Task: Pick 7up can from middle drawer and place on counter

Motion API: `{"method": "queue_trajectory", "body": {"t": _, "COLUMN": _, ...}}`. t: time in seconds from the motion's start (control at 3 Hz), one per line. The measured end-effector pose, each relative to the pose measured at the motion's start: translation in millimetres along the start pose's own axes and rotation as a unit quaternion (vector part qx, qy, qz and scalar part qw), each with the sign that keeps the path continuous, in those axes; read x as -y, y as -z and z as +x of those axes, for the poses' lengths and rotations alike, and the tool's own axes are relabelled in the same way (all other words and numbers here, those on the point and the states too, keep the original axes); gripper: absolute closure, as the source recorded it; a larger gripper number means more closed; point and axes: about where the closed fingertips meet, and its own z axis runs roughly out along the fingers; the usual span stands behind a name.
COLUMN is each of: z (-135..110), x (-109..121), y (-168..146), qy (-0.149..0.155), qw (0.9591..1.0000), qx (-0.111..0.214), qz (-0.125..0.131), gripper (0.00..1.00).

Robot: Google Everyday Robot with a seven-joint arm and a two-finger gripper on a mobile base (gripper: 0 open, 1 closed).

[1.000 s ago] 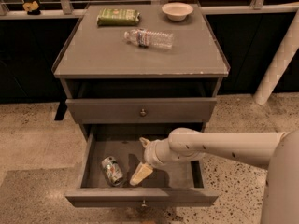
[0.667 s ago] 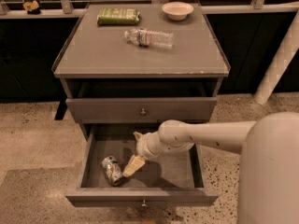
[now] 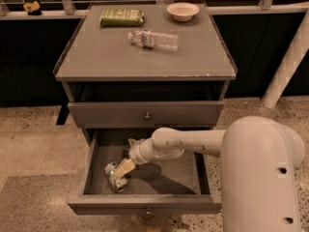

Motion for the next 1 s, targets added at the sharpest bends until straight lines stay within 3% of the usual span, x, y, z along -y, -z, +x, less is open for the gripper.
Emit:
{"method": "queue_trajectory", "body": {"t": 0.33, "z": 0, "x": 0, "y": 0, "qy": 0.0, "qw": 1.0, "qx": 0.0, "qz": 0.0, "gripper": 0.0}}
{"method": "queue_trajectory", "body": {"t": 0.67, "z": 1, "x": -7, "y": -6, "qy": 0.019, "qw": 0.999, "qx": -0.04, "qz": 0.003, "gripper": 0.0}}
{"method": "queue_trajectory", "body": {"t": 1.0, "z": 15, "x": -25, "y": -15, "qy": 0.046, "qw": 0.9921, "qx": -0.116, "qz": 0.008, "gripper": 0.0}}
